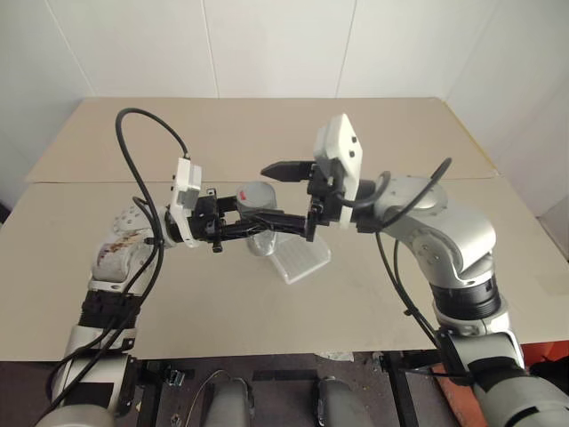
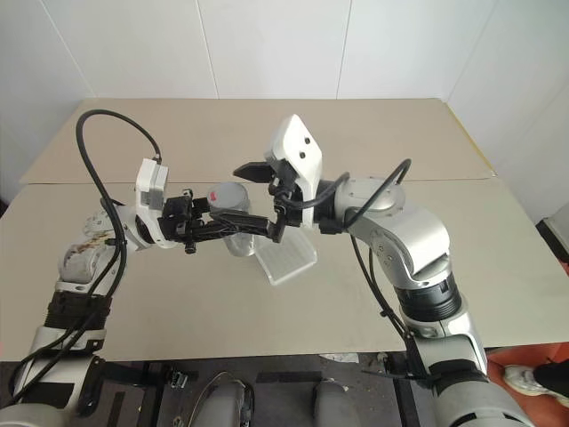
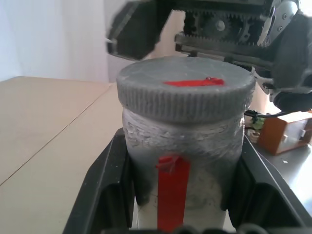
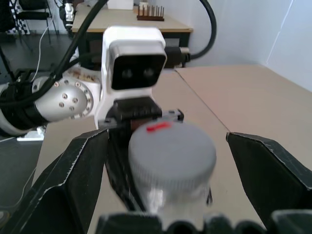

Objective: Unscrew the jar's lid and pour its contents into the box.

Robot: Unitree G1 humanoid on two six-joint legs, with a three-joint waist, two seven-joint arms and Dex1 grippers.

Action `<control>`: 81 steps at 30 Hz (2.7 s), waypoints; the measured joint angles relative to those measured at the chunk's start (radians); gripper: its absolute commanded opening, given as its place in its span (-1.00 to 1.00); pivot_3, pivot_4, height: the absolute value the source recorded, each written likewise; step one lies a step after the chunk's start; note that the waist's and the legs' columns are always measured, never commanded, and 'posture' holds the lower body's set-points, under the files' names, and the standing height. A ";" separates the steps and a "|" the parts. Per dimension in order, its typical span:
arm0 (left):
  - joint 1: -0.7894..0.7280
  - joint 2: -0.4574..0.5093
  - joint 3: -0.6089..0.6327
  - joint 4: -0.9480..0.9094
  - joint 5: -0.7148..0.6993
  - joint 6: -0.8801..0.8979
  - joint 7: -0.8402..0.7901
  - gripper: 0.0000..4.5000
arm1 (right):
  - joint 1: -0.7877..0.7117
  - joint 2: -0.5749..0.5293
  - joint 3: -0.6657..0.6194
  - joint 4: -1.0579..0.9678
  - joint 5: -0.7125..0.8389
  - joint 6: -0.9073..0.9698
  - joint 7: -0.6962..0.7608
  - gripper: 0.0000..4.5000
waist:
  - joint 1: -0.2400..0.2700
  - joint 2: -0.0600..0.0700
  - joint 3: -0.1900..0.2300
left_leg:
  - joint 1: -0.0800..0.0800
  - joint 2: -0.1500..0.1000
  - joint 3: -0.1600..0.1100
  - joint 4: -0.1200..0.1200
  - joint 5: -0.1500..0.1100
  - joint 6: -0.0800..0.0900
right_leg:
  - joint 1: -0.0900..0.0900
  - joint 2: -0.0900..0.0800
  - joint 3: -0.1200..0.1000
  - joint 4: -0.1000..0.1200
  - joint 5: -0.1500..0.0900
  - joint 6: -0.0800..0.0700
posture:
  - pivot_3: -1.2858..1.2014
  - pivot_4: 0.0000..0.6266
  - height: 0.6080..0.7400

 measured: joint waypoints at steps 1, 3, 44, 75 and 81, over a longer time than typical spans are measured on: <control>-0.002 0.000 0.000 0.004 0.001 -0.004 -0.007 -0.12 | -0.005 0.006 0.003 0.006 -0.006 0.001 -0.006 1.00 | 0.000 0.000 0.000 | 0.000 0.000 0.000 0.000 0.000 0.000 | 0.000 0.000 0.000 0.000 0.000 0.000 | 0.03 -0.52 1.00; -0.002 -0.004 0.000 0.013 0.008 -0.010 -0.018 -0.12 | -0.010 0.015 0.007 0.022 -0.012 0.003 -0.015 1.00 | 0.001 0.000 0.000 | 0.000 0.000 0.000 0.000 0.000 0.000 | 0.000 0.000 0.000 0.000 0.000 0.000 | 0.03 -0.52 1.00; -0.117 0.114 -0.123 0.013 -0.135 0.042 -0.284 -0.12 | -0.244 0.007 0.191 0.691 0.153 -0.584 0.805 0.96 | -0.018 0.001 0.001 | 0.000 0.001 -0.001 0.000 0.000 0.000 | 0.000 0.000 0.000 0.001 0.000 0.000 | 0.03 -0.52 1.00; 0.006 0.045 0.003 0.039 -0.004 -0.041 -0.168 -0.12 | -0.012 0.107 0.059 -0.033 -0.010 -0.008 -0.090 0.96 | 0.003 0.001 0.001 | 0.000 0.000 -0.001 0.000 0.000 0.000 | -0.001 0.000 0.000 0.001 0.000 0.000 | 0.03 -0.52 1.00; 0.002 0.045 0.003 0.054 -0.002 -0.041 -0.173 -0.12 | -0.011 0.103 0.092 -0.033 -0.047 -0.005 -0.091 0.96 | 0.002 0.001 0.001 | 0.000 0.000 -0.001 0.000 0.000 0.000 | -0.001 0.000 0.000 0.001 0.000 0.000 | 0.03 -0.52 1.00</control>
